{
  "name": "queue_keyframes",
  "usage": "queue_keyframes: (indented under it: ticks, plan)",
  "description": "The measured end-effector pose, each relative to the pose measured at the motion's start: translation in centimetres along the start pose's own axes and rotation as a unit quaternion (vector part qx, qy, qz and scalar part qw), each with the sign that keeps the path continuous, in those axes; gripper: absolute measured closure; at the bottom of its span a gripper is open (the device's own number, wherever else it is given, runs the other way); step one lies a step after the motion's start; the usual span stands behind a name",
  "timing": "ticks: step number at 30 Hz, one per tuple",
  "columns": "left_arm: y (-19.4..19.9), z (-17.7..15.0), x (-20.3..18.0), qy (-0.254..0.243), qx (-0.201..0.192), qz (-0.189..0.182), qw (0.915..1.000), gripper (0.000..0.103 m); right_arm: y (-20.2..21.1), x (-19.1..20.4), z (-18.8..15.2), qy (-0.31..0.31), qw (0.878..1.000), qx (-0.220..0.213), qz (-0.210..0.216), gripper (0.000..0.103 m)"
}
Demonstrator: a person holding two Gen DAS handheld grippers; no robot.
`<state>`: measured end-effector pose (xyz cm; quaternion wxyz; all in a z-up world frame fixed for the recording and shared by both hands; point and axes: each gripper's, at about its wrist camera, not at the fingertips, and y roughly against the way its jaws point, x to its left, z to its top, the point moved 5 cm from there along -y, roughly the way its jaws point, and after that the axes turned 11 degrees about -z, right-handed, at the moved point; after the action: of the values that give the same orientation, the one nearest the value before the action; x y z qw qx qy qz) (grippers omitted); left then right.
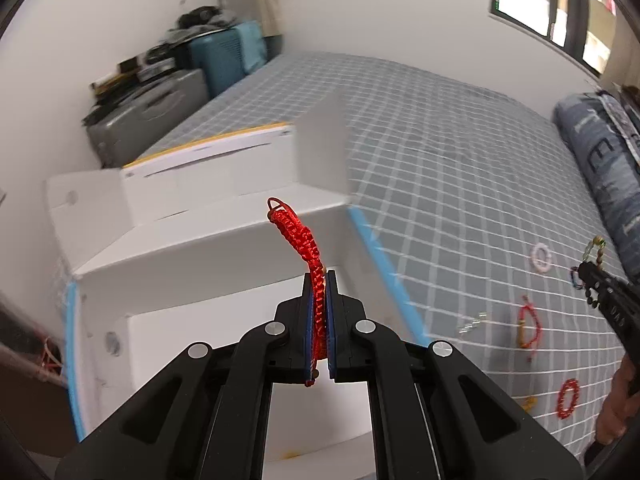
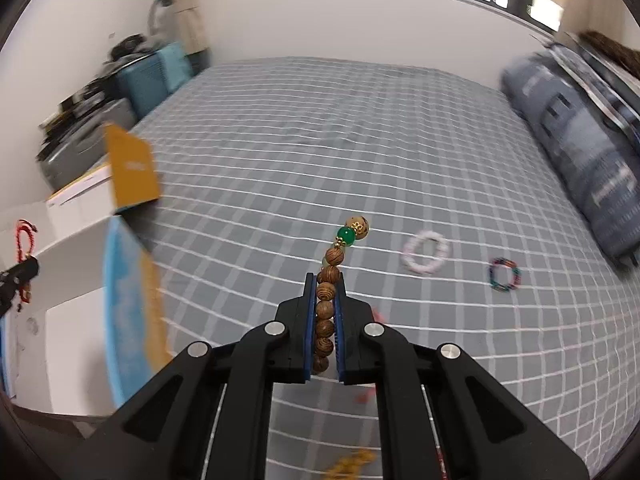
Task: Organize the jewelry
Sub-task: 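Carry both held bracelets over the open white box, then open the left tool dropping the red string bracelet while the right tool releases the wooden bracelet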
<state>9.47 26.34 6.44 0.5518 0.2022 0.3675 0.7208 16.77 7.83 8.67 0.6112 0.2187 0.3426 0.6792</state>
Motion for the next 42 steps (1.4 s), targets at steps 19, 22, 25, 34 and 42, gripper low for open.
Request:
queue_keyframes:
  ticks: [19, 22, 25, 34, 42]
  plan:
    - [0.7, -5.7, 12.6, 0.074, 0.035, 0.055, 0.9951, 0.099, 1.6, 21.2, -3.3, 0.149, 0.985, 0.034, 0.083, 0.096]
    - [-0.1, -6.2, 13.0, 0.078, 0.048, 0.052, 0.9944, 0.099, 1.1, 22.4, -4.1, 0.167, 0.981, 0.048, 0.091, 0.096]
    - [-0.9, -6.8, 13.2, 0.081, 0.060, 0.050, 0.9936, 0.099, 0.5, 23.4, -4.9, 0.182, 0.978, 0.058, 0.088, 0.096]
    - [-2.2, -8.3, 14.3, 0.103, 0.078, 0.046, 0.9906, 0.099, -0.9, 24.6, -6.4, 0.197, 0.973, 0.084, 0.089, 0.096]
    - [-2.3, -8.8, 14.8, 0.110, 0.090, 0.052, 0.9884, 0.098, -0.9, 25.2, -7.2, 0.209, 0.970, 0.086, 0.083, 0.095]
